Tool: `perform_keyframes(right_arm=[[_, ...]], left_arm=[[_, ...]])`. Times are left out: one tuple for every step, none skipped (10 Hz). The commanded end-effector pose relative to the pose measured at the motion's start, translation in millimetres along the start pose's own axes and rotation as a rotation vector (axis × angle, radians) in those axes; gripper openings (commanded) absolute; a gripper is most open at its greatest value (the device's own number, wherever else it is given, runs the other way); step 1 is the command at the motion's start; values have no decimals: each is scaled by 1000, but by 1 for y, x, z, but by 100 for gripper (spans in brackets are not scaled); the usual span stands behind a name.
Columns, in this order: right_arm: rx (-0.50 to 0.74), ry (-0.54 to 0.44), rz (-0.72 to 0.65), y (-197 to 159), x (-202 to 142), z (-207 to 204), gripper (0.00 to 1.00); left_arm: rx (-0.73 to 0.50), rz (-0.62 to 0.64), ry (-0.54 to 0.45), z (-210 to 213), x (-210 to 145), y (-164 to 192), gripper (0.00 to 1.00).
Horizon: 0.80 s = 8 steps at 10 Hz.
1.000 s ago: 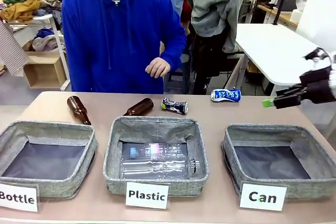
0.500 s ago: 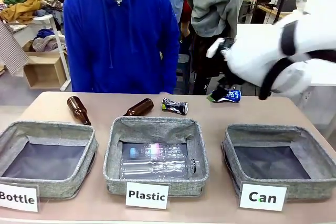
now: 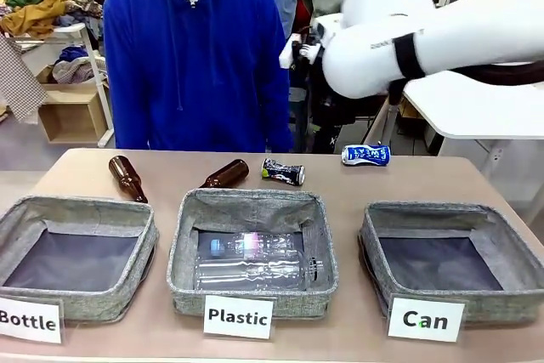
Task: Sort the can waste into the basket.
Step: Pick up the can waste from the table and place it in the right Fabric basket.
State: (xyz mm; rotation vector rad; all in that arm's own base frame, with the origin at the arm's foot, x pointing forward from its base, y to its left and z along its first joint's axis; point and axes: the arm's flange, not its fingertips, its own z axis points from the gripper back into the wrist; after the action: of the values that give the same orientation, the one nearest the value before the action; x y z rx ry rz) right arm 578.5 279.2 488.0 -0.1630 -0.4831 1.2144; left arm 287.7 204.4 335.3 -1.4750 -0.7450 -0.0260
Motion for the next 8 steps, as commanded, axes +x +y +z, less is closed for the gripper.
perform_keyframes(right_arm=[[18,34,19,-9,26,-26,100],[23,37,25,-9,31,-33,100],[32,29,30,-9,33,-38,100],[39,27,32,-10,33,-41,100],[45,27,37,-9,33,-45,100],[54,29,44,-10,33,-49,100],[60,27,52,-10,34,-55,100],[73,24,58,-12,33,-61,100]], left_arm=[[-17,-27,-14,-2,1,-1,100],[-17,-27,-14,-2,1,-1,100],[-17,-27,-14,-2,1,-1,100],[-17,-27,-14,-2,1,-1,100],[-17,-27,-14,-2,1,-1,100],[-17,-27,-14,-2,1,-1,100],[-17,-27,-14,-2,1,-1,100],[-17,-27,-14,-2,1,-1,100]])
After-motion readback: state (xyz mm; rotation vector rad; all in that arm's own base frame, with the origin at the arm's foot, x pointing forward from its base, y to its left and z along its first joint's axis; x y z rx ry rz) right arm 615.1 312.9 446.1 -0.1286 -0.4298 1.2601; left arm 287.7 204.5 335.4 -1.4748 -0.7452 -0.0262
